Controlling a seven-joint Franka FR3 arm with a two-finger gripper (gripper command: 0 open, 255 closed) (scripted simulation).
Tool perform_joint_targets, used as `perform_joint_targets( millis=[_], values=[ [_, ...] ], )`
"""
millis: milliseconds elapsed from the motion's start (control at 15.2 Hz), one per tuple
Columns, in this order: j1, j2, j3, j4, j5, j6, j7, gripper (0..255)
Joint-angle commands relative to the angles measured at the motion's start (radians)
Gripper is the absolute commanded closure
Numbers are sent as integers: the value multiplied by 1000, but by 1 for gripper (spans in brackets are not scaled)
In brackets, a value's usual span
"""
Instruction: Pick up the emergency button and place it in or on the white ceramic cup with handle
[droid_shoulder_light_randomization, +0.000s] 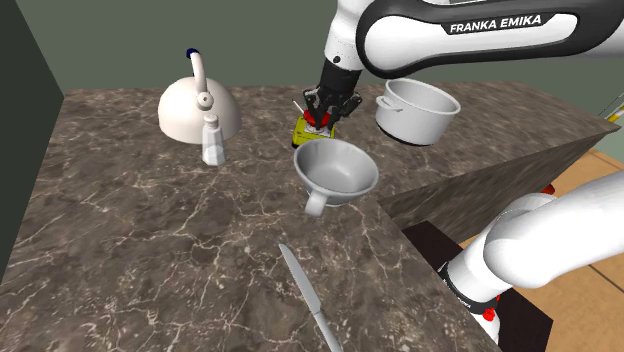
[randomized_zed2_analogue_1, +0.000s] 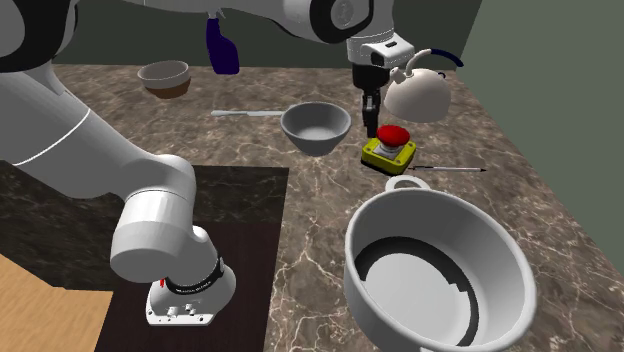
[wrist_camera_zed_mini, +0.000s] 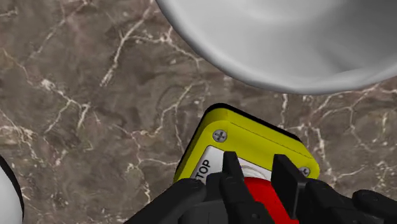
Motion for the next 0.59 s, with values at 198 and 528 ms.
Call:
perform_joint_targets(
  millis=[198, 528],
  values=[
    [0, -8, -5, 53, 3, -63, -8, 255],
    [-32, 78, 7, 134, -29, -71, 60, 0]
  ],
)
